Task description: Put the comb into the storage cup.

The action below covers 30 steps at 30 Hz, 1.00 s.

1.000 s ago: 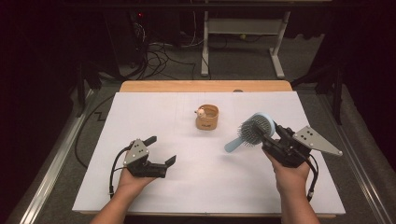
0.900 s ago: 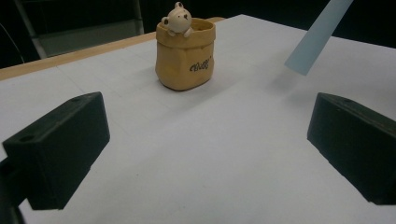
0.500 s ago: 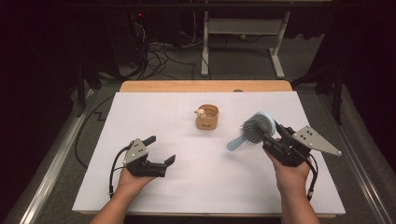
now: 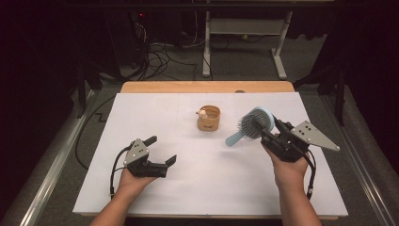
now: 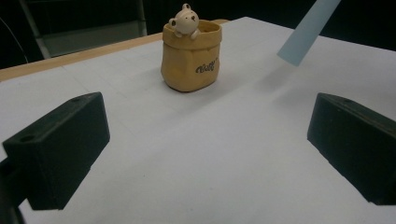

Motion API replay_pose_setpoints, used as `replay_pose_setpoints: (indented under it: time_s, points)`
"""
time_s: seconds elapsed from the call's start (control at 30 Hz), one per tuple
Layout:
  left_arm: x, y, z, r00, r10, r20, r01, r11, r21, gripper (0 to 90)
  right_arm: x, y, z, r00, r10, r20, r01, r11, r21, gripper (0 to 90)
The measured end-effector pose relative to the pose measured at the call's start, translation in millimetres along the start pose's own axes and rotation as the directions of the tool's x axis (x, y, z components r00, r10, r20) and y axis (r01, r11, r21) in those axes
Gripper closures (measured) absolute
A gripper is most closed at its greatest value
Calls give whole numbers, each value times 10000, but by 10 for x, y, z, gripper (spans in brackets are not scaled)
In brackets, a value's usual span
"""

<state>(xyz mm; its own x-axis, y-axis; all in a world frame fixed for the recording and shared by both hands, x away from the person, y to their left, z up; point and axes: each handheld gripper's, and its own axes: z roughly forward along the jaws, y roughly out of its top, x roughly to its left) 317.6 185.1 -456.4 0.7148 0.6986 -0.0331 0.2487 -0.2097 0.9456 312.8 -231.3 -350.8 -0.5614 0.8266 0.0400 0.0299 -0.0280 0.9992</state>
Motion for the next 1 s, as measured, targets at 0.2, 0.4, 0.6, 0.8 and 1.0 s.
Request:
replay_pose_setpoints:
  time_s: [0.2, 0.4, 0.6, 0.8, 1.0]
  points:
    - [6, -2, -6, 10000, -18, 29, 18, 10000, 9, 0, 15, 61, 68, 9998, -204, 73, 205, 9998, -27, 584]
    - [-5, -2, -9, 10000, 26, 18, -26, 10000, -31, 0, 0, 121, 99, 9997, -193, 165, 196, 9996, -183, 584]
    - [-5, -8, -22, 10000, 21, 69, -20, 9999, -112, 0, -15, 202, 141, 9995, -245, 209, 250, 9993, -263, 584]
    - [4, -14, -34, 9999, -24, 122, 27, 9998, -192, 0, 14, 311, 178, 9992, -339, 211, 347, 9986, -407, 584]
    - [-14, -15, -30, 9999, 19, 141, -17, 9999, -158, 0, 36, 407, 242, 9991, -365, 235, 375, 9982, -467, 584]
